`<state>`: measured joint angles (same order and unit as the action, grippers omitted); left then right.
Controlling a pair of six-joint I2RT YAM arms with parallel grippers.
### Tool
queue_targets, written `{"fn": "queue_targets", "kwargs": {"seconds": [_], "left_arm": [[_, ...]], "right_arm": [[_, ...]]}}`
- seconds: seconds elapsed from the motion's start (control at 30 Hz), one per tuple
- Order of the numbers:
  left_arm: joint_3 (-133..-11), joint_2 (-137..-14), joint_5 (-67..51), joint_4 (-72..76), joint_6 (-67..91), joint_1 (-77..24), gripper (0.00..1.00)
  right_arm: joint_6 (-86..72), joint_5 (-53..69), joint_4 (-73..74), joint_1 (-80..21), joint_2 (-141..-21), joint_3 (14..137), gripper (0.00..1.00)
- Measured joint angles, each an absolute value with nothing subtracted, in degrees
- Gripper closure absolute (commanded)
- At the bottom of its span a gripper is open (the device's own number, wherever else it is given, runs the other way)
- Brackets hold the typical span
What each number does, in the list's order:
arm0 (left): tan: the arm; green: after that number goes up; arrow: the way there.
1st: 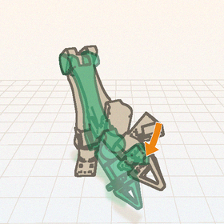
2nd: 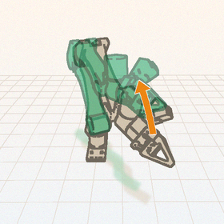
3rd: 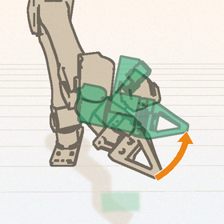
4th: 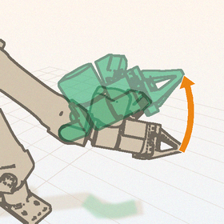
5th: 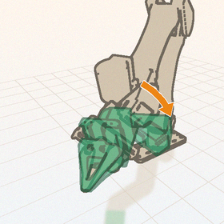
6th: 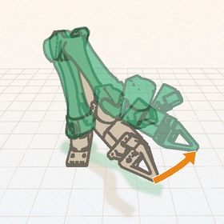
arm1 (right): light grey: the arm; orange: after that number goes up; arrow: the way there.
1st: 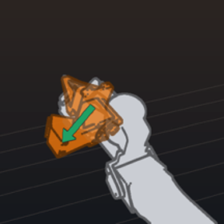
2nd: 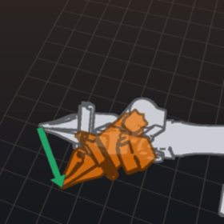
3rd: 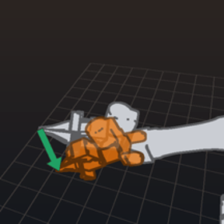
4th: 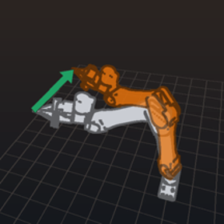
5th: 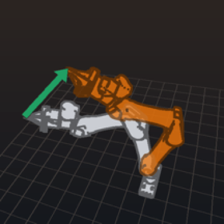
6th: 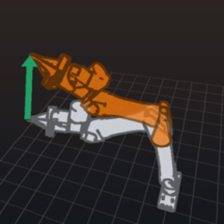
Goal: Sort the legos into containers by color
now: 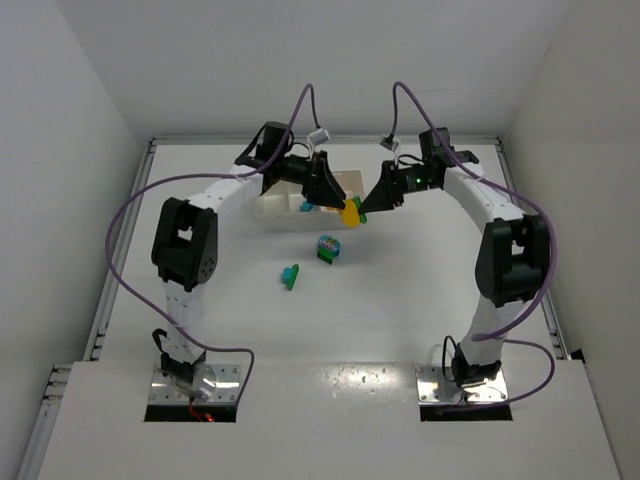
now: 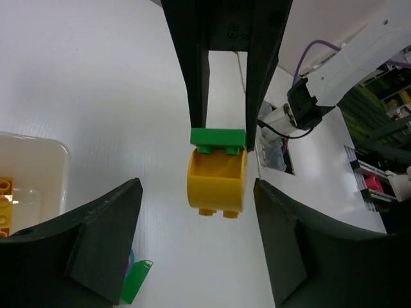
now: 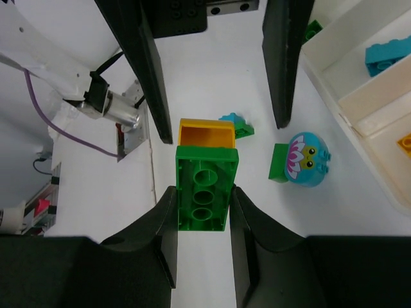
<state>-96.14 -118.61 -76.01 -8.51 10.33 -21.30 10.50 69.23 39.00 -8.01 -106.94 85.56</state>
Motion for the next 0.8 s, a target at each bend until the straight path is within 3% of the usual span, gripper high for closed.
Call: {"fn": "queue_targets", "kwargs": {"seconds": [0.13,0.17,0.27,0.53,0.8], "left_arm": [[-96.14,-118.58,-76.16,-8.91,10.5,-21.63,0.51],[-96.14,-118.48,-76.47,-9.1,10.63,-21.65,0.69],[-96.14,-118.21,-76.84,-9.78,10.76,-21.63,0.96],[-94.67,-117.64,-75.83,-11.44,8.71,-19.55,0.99],[-92.77,-117.32,-72.47,-19.9,0.97,-17.43,0.98]], "right_arm": [[9.93,69.01,37.65,-9.04,-107.46,86.48,1.0],[9.67,68.84,37.15,-9.19,-107.68,86.63,1.0],[8.19,68.58,35.31,-9.23,-108.09,86.67,1.0],[-3.81,67.53,20.82,-8.23,-108.2,83.57,1.0],[-11.49,64.1,10.76,1.02,-108.2,83.57,1.0]]}}
